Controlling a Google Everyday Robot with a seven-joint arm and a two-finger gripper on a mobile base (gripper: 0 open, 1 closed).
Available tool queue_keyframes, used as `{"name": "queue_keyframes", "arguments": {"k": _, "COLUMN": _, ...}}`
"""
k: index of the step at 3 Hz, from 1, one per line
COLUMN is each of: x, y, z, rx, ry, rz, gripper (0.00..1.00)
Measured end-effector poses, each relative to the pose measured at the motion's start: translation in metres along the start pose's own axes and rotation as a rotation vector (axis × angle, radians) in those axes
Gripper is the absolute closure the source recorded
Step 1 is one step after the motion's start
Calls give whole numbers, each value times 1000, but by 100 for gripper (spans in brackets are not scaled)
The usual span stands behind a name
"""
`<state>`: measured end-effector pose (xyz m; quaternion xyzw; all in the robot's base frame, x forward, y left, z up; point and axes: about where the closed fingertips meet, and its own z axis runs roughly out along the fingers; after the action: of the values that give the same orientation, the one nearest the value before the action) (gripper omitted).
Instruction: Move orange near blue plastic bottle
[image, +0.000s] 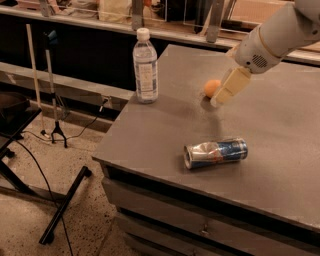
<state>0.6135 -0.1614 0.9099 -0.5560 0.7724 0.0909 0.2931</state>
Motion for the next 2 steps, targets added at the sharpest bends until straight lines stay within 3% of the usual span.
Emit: {"name": "queue_keyframes", "arguments": {"k": 2, "x": 5, "y": -14, "z": 35, "rx": 27, "ry": -62, "rz": 50, "gripper": 0}}
